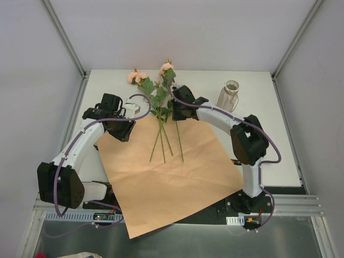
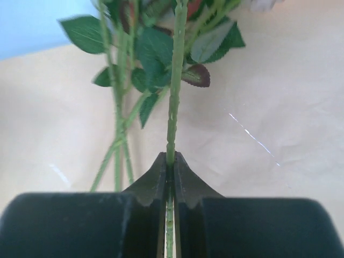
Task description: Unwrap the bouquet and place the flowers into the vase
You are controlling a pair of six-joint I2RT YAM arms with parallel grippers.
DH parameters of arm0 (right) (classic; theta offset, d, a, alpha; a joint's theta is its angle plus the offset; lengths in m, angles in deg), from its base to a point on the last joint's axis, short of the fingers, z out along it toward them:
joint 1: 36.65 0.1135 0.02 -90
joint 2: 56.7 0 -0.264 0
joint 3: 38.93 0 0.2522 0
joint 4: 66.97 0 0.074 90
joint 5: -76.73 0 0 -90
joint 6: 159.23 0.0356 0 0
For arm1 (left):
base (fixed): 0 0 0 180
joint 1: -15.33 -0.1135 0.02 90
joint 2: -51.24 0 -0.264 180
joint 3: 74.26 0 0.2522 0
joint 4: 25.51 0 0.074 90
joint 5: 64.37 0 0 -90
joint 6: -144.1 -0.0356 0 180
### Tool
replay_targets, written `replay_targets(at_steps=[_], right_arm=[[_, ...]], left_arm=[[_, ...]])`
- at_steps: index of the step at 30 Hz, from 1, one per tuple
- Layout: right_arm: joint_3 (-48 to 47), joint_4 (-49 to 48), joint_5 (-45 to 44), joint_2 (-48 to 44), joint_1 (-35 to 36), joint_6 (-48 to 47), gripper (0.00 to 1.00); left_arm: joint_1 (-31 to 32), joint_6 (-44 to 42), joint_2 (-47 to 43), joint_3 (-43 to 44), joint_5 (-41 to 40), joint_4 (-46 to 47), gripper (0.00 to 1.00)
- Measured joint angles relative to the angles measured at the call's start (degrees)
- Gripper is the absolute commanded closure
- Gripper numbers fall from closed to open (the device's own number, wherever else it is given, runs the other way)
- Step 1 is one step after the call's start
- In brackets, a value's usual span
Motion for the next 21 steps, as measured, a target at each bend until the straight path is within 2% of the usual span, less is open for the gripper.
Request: replay_targets(at_steps=[9, 14, 16, 21], right_arm=[[0.33, -0.61, -2.25, -16.72, -0.02, -3.54, 0.99], [0.02, -4.04, -7.34, -24.85, -0.63, -10.23, 0.99], [0.17, -8.74, -9.07, -28.11, -2.21, -14.16, 0.99], [3.45, -29.27, -9.62, -35.28, -11.08, -21.86, 0.99]], left_arm=[[0.0, 0.02, 0.0, 0.0, -0.42, 0.02, 0.59], [-0.02, 0.13, 0.0, 0.0, -1.22, 0.02, 0.57], [-0.02, 0.28, 0.0, 0.02, -1.33, 0.02, 0.56], [-0.39, 0.68, 0.11, 0.66, -1.33, -0.04, 0.56]])
